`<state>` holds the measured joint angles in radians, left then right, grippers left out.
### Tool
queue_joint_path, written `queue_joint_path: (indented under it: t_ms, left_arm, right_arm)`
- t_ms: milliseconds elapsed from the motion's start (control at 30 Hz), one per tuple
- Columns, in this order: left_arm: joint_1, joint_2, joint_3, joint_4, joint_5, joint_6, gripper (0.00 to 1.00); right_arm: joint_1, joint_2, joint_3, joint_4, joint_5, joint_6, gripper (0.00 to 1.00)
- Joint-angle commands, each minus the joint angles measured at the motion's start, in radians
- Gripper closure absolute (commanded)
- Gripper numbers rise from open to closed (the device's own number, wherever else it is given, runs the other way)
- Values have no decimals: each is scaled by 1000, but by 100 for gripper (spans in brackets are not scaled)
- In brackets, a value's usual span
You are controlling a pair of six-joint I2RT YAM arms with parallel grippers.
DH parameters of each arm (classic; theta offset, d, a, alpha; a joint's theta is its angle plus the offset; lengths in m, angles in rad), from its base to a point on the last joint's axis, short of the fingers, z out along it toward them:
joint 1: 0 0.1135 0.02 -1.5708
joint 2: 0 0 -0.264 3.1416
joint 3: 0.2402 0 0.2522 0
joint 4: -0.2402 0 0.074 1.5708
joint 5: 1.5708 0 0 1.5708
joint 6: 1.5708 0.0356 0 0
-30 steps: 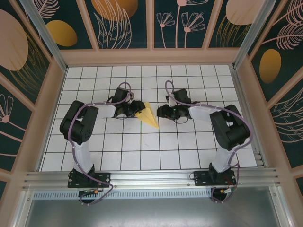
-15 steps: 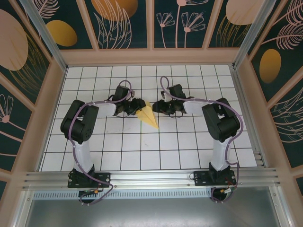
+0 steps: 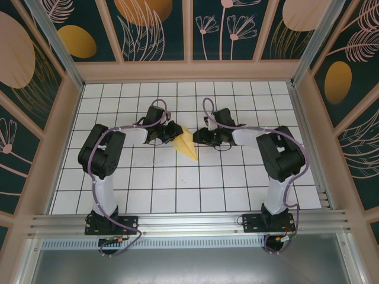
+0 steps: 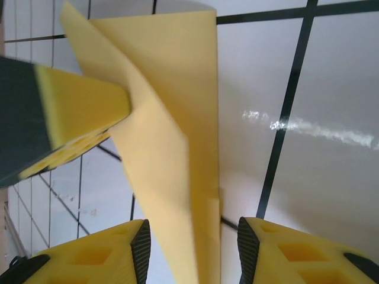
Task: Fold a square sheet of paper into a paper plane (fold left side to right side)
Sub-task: Turn over the paper at the center of the table.
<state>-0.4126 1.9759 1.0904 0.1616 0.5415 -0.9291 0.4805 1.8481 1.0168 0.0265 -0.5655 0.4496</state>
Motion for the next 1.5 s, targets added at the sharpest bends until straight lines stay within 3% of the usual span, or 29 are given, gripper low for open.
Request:
queue_joint_path:
  t_ms: [0, 200, 400, 633, 833, 1100, 1467]
  left_arm:
    - [-5, -18, 28, 19, 23, 8, 90]
    - [-5, -91, 65, 26, 50, 7, 96]
    - [-5, -175, 157, 28, 99, -8, 96]
    - [-4, -245, 206, 74, 180, -47, 95]
    - [-5, -292, 176, 152, 241, -97, 94]
    - [-5, -302, 135, 265, 320, -173, 94]
    - [-5, -277, 79, 294, 345, -203, 95]
  right_arm:
    - [-22, -112, -55, 44, 12, -2, 48]
    - [-86, -335, -197, 101, -34, 42, 21]
    - [-216, -492, -322, 223, -274, 150, 2]
    - [-231, -528, -380, 419, -469, 255, 1]
    - [-175, -468, -345, 511, -503, 325, 1]
    - [-117, -354, -285, 703, -521, 462, 20]
    - [-118, -343, -251, 701, -525, 478, 57]
